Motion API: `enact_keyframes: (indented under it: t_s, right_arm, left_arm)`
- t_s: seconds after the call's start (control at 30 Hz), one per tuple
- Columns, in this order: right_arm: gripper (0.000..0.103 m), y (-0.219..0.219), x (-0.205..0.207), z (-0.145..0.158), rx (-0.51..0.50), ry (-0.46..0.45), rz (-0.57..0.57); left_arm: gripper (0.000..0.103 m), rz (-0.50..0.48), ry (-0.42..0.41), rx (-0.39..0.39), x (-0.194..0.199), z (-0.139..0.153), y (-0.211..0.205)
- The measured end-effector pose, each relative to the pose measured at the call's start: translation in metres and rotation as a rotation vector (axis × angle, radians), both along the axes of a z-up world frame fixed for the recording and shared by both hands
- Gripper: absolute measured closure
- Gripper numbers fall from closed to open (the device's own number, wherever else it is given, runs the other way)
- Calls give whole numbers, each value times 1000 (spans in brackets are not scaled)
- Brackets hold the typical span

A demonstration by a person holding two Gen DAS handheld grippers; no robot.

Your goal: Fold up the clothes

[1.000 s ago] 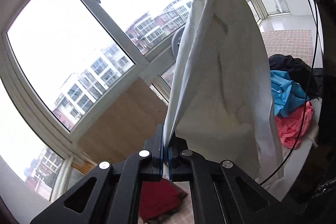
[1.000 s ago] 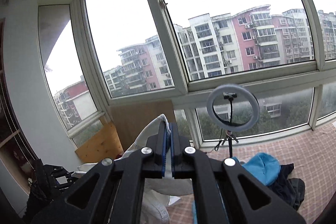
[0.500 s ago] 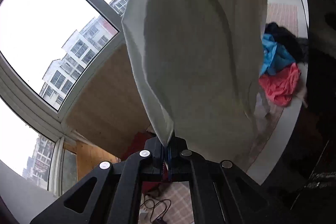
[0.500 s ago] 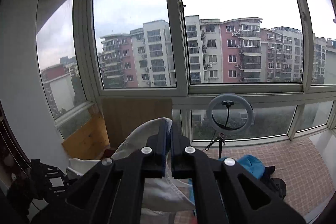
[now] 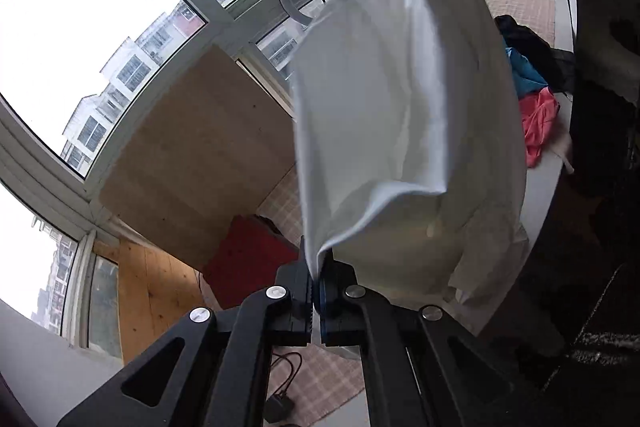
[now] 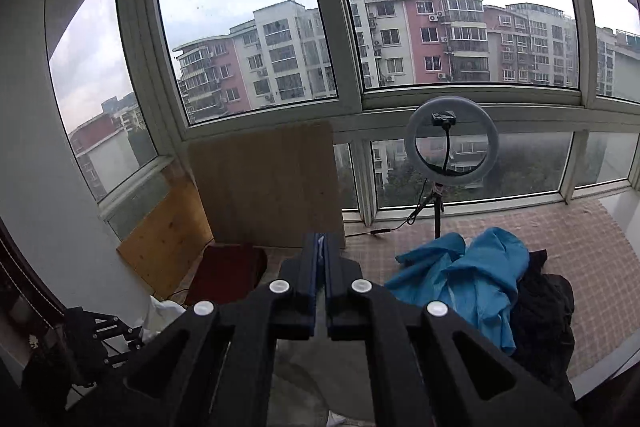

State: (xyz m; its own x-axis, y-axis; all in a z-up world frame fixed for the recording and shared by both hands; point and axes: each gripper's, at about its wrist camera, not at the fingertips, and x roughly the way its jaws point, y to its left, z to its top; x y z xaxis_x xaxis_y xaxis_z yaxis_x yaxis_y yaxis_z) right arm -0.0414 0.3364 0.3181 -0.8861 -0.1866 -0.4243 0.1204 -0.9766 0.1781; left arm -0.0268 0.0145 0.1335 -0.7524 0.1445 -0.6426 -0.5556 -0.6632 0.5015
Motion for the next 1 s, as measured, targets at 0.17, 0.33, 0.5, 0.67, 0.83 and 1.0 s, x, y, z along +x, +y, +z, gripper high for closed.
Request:
enact_keyframes:
  t_s: [0.17,0.33,0.5,0.67,0.83,1.0]
  right_arm:
    - [102,33,58,76,-39,199,-63]
    - [101,31,46,37,-13,32,11]
    - [100,-16,8,-179,-65,-316,160]
    - [90,-80,9,-368,-248,-562,263]
    - [76,-141,35,-464,-351,-652,349]
    - [60,-176,31,-471,-353,-611,412]
  left_arm:
    - [102,10,169,39,24,60,-16]
    - [102,58,84,17,-4,21,-23]
    - [102,153,-35,-1,-35,-38,-55]
    - [102,199,-70,5,-43,-44,-73]
    - [101,212,-85,-2,-50,-48,-81]
    - [101,235,-92,21,-55,-45,-93]
